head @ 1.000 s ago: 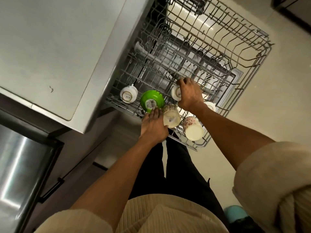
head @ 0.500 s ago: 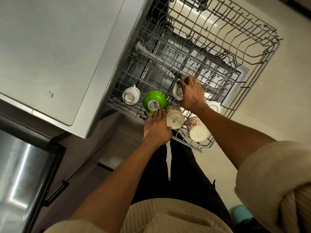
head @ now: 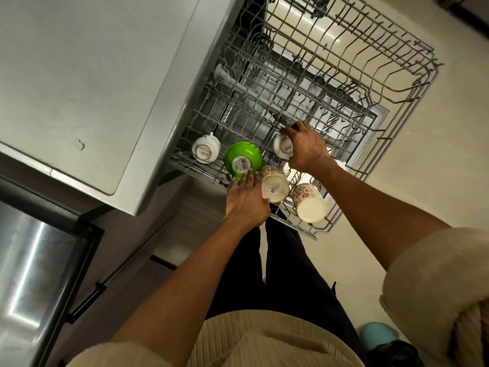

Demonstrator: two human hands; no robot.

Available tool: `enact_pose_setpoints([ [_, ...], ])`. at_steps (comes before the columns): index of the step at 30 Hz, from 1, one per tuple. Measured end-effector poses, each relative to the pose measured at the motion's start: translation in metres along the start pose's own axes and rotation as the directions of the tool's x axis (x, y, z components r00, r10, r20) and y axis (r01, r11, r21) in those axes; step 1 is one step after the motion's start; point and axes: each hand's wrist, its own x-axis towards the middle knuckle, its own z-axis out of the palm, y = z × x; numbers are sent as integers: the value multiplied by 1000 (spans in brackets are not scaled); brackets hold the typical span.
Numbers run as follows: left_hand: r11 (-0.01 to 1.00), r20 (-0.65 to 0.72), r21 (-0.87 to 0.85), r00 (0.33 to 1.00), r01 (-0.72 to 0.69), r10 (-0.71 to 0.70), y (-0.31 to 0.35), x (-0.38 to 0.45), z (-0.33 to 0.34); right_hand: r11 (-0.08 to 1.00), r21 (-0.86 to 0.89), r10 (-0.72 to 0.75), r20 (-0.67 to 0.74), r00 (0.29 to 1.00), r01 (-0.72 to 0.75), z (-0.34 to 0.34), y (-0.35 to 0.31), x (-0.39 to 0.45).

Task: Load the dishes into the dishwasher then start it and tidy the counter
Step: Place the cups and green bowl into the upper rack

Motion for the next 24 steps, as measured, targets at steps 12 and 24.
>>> enact_pose_setpoints([
  [12, 1000, 9, -6, 1000, 9, -9, 0, 0, 0, 1000, -17, 1, 24, 1000, -1, 1, 1, 0],
  [24, 998, -5, -60, 1000, 3, -4, 3, -9, -10, 1000, -8, 29, -50, 998, -29, 7, -6, -48],
])
